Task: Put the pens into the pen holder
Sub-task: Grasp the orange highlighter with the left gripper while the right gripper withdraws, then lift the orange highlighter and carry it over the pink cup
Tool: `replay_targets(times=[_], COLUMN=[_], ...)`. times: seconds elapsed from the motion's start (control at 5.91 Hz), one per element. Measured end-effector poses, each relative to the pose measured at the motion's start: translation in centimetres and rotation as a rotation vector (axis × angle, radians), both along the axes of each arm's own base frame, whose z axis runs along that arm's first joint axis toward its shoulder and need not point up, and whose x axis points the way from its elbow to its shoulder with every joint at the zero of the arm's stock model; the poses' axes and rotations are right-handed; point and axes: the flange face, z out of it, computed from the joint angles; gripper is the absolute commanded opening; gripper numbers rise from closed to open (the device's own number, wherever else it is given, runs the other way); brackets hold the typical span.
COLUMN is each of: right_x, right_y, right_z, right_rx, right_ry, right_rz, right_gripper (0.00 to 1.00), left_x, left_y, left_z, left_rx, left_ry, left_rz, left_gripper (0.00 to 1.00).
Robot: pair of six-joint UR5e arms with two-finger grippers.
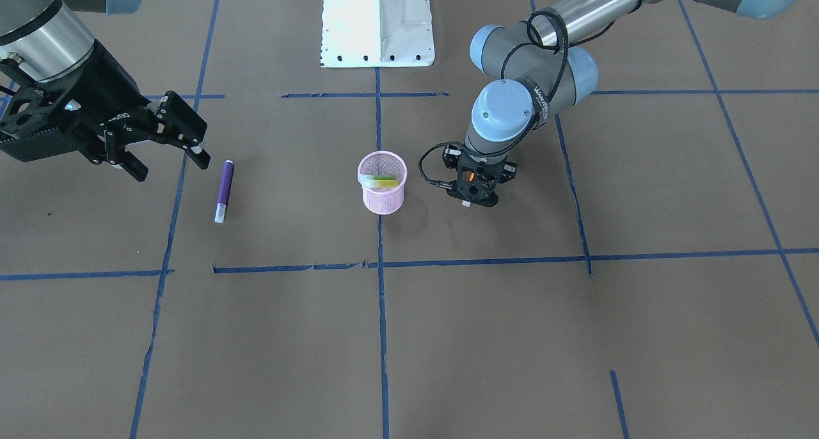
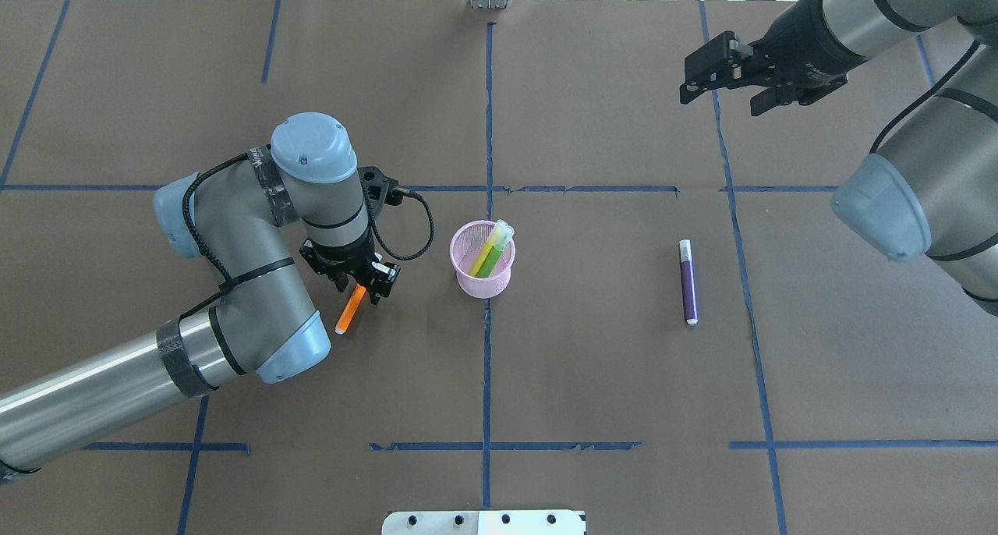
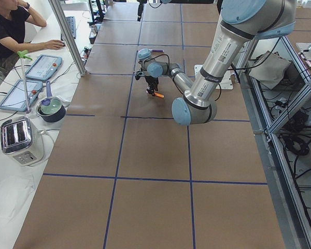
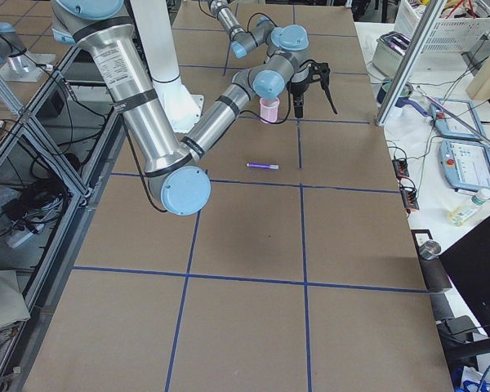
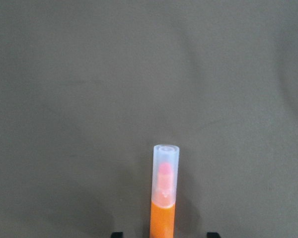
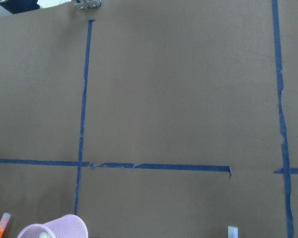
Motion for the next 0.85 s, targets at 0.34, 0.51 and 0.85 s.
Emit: replay_targets(times=[0.34, 0.51, 0.85], right_x=[0.0, 0.2, 1.6], right_y=[0.0, -0.1, -0.7], right_z=[0.0, -0.1, -0.1], right_rx=[0.001, 0.001, -0.002], right_ry=[0.000, 0.000, -0.005], right_rz=[0.000, 0.004, 0.025], right_gripper=[1.00, 1.00, 1.00], left_x=[0.0, -0.1, -4.8], left_y=[0.0, -0.1, -1.7], left_z=[0.1, 0.1, -4.7], left_rx=[0.003, 0.003, 0.047], left_ry=[0.000, -0.001, 0.078], left_rz=[0.004, -0.001, -0.081], left_gripper=[0.00, 0.00, 0.00])
